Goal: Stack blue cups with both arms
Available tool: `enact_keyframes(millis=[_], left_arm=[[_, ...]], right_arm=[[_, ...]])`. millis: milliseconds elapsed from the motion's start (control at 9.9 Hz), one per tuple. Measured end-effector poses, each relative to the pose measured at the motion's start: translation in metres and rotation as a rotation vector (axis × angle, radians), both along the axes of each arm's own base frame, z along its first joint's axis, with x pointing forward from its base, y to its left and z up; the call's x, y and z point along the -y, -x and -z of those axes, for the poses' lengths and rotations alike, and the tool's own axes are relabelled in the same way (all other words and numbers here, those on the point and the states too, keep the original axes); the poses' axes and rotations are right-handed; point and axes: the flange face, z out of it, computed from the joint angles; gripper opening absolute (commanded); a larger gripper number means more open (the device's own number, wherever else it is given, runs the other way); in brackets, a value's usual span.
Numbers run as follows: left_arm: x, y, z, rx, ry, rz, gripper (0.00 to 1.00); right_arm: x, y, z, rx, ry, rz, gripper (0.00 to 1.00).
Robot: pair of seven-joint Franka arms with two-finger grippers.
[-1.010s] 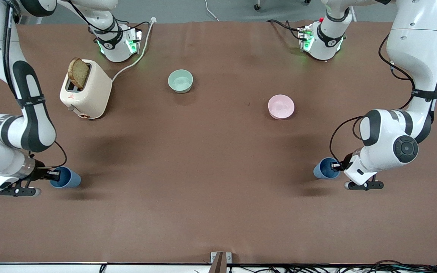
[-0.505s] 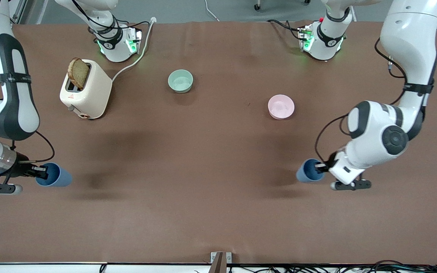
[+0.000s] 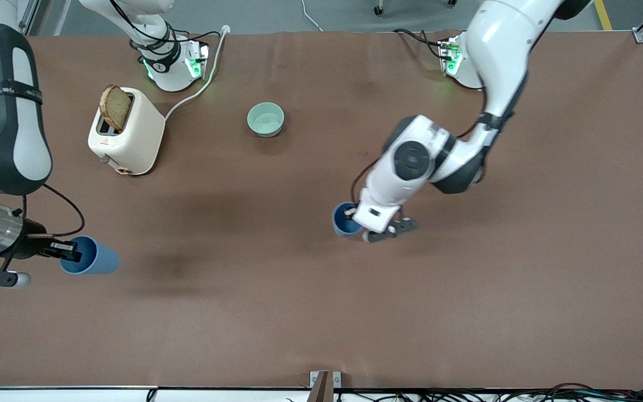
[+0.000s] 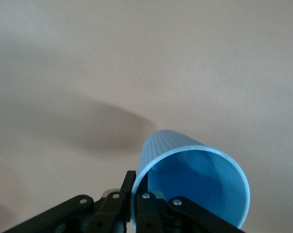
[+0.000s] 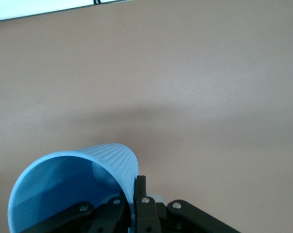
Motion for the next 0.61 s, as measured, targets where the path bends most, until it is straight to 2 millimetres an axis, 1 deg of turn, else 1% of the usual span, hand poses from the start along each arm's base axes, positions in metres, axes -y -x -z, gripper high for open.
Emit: enact_keyframes(millis=[101,202,303,404,505,606], left_arm=[[0.026,0.012,0.012,-0.002,-0.014,-0.028,0.07],[0.043,0.022,0.024,0.002,-0.034,-0.04,0.09],[0.051,0.027,0.035,0.011,-0.055,-0.036,0.14],[0.054,0.027,0.046,0.025,-0.055,-0.036,0.38],[0.054,0.024,0.053,0.037,-0.044,-0.039,0.99],[0.053,0.02,0.052,0.046,-0.039,-0.042,1.0]], right_arm=[[-0.024,-0.001,-0.002,0.0,-0.004,0.016,0.01],[-0.049,-0.001,-0.005,0.001,-0.008,0.04,0.01],[-0.071,-0.001,-0.009,0.003,-0.014,0.071,0.01],[-0.093,0.0,-0.011,0.003,-0.019,0.095,0.01],[-0.117,0.003,-0.012,0.0,-0.024,0.115,0.02],[-0.14,0.006,-0.013,-0.005,-0.028,0.134,0.02]])
